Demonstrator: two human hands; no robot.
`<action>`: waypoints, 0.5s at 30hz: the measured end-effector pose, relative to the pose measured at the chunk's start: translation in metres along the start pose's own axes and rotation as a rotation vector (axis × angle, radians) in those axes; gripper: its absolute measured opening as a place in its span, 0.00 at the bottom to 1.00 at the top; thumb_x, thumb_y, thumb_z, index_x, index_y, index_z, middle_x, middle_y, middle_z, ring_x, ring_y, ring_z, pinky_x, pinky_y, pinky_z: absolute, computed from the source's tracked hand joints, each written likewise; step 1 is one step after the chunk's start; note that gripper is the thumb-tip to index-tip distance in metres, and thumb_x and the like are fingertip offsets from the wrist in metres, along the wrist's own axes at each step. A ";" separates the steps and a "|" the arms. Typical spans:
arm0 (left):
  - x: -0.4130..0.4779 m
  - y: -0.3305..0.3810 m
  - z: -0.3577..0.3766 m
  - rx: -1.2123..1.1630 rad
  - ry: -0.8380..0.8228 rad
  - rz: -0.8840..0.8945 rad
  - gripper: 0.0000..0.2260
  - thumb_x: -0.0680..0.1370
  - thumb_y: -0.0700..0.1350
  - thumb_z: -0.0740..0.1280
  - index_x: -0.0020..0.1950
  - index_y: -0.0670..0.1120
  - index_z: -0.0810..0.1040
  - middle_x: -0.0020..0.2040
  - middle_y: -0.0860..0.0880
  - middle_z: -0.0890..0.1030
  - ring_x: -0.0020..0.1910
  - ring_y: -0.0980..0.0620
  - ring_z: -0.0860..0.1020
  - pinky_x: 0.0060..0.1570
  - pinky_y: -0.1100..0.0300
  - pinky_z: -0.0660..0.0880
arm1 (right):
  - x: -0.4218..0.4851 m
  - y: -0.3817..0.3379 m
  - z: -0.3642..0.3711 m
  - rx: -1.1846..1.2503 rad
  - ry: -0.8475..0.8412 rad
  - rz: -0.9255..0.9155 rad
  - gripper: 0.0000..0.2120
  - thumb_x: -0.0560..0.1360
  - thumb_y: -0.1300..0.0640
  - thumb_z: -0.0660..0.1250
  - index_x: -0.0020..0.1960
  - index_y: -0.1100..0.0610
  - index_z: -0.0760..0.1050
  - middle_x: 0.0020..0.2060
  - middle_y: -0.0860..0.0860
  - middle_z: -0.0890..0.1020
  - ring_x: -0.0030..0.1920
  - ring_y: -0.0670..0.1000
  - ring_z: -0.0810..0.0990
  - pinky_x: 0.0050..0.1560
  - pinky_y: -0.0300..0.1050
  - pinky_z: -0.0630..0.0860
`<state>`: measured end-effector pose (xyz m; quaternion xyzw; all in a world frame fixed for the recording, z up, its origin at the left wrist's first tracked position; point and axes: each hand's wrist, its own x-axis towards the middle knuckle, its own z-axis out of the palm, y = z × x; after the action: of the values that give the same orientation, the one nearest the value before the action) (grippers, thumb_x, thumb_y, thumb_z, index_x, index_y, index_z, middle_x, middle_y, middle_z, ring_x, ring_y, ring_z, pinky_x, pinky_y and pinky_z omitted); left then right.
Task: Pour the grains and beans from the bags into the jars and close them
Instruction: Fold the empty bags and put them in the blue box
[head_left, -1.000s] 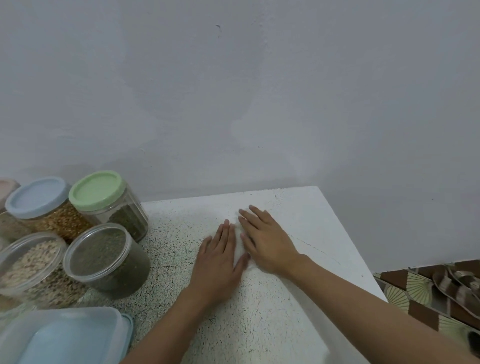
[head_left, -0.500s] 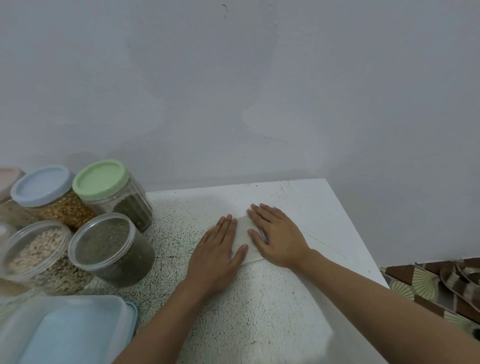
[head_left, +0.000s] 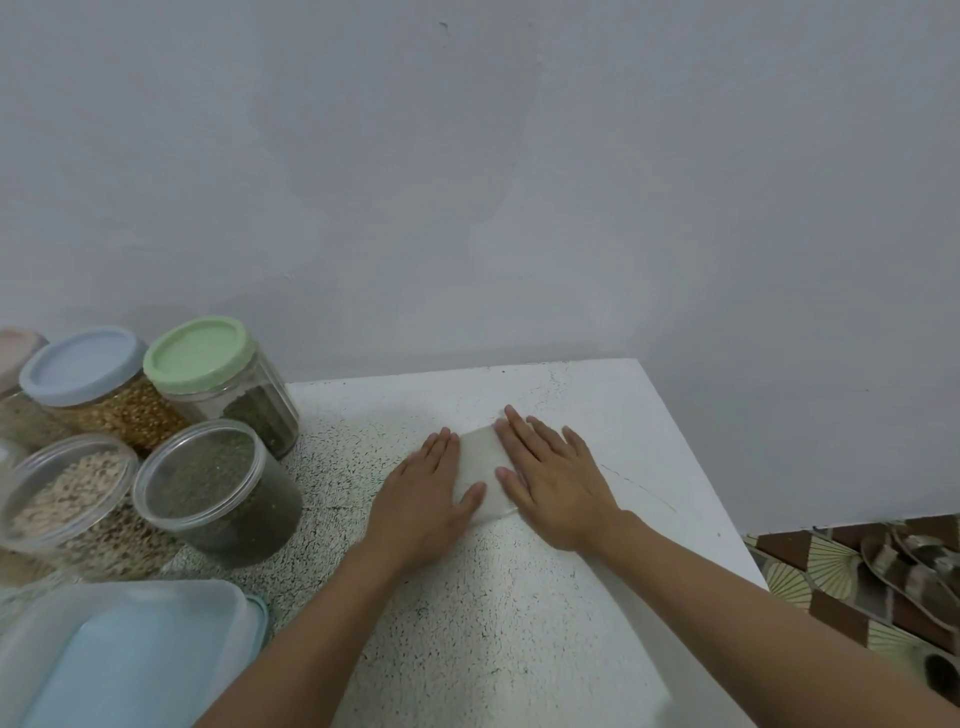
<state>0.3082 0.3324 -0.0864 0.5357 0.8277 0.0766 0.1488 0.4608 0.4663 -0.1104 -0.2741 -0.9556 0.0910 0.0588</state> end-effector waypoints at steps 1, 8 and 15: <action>0.006 0.002 -0.009 -0.033 0.010 -0.032 0.33 0.83 0.64 0.50 0.82 0.46 0.57 0.82 0.47 0.60 0.79 0.49 0.62 0.76 0.52 0.59 | 0.000 0.000 -0.001 -0.030 0.015 0.025 0.29 0.84 0.37 0.40 0.83 0.44 0.43 0.83 0.49 0.46 0.81 0.53 0.52 0.76 0.59 0.53; 0.054 0.010 -0.050 -0.026 -0.089 -0.085 0.29 0.73 0.69 0.70 0.60 0.48 0.74 0.55 0.49 0.80 0.52 0.49 0.79 0.53 0.52 0.78 | -0.007 -0.007 -0.003 -0.043 0.126 0.118 0.27 0.81 0.32 0.45 0.79 0.34 0.54 0.63 0.50 0.70 0.62 0.54 0.68 0.56 0.55 0.62; 0.078 0.011 -0.051 -0.053 -0.260 -0.125 0.28 0.64 0.71 0.75 0.42 0.51 0.70 0.41 0.52 0.77 0.41 0.52 0.76 0.42 0.56 0.71 | -0.011 -0.001 0.006 0.251 0.307 0.245 0.29 0.73 0.26 0.60 0.70 0.36 0.74 0.55 0.45 0.74 0.56 0.48 0.73 0.57 0.49 0.63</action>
<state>0.2714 0.4091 -0.0481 0.4843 0.8310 0.0190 0.2731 0.4683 0.4589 -0.1170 -0.3891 -0.8763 0.1727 0.2255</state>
